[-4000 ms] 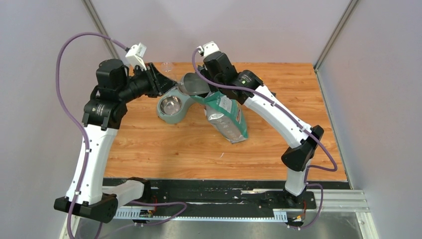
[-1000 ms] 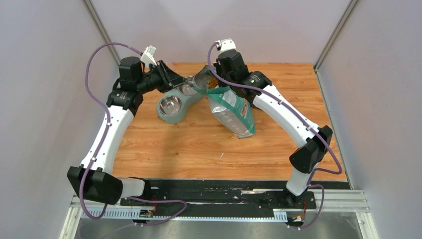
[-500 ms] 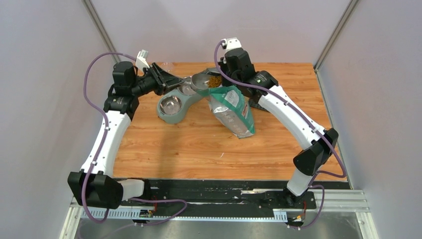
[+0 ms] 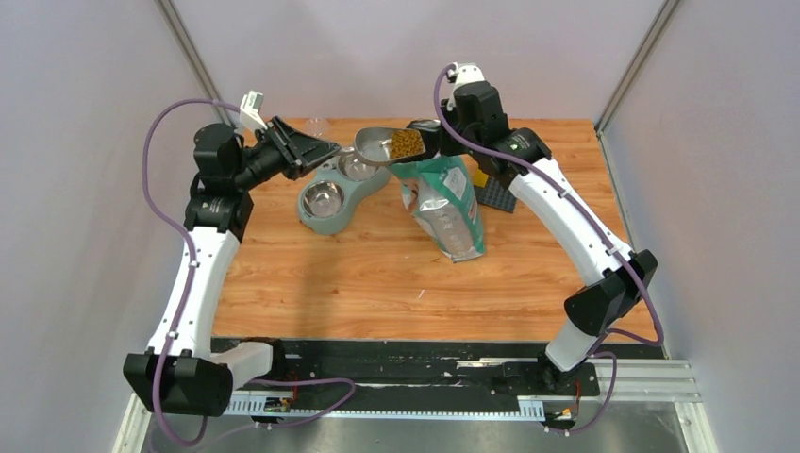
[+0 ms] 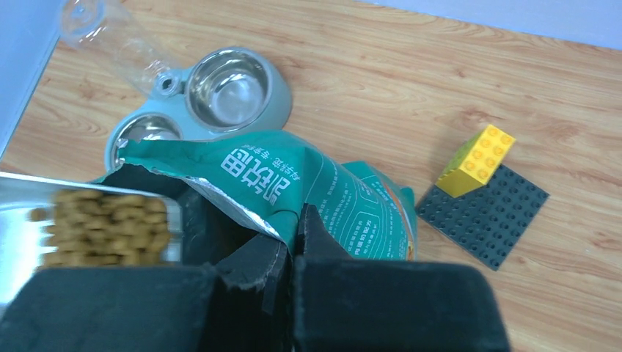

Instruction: Serve the pet food

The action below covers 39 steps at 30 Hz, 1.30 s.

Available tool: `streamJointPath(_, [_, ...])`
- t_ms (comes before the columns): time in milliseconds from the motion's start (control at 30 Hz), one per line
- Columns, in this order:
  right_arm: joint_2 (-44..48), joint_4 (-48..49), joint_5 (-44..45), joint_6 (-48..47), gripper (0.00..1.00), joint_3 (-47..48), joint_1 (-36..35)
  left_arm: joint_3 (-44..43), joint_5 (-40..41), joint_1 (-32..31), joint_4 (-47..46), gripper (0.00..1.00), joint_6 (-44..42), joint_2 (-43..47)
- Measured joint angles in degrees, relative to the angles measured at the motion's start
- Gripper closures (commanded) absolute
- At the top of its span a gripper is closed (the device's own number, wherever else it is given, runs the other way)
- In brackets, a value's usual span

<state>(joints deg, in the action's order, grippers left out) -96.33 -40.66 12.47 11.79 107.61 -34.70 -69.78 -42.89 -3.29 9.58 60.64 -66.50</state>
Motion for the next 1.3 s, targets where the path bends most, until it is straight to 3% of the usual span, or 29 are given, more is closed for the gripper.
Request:
streamJointPath(200, [1.57,-1.16,-0.17,0.13,1.0,0.0,3.69,-0.2,1.46,0.98,-0.87,1.0,-1.05,2.71])
streamJointPath(833, [1.75,-1.42,-0.61,0.2,1.0,0.0,4.04,-0.2,0.57,1.22,-4.09,1.0,-0.83,1.16])
streamJointPath(1300, [1.88,-1.75,-0.44,2.27,1.0,0.0,5.4,-4.15,-0.09,1.73,-7.19,1.0,4.28,-2.75])
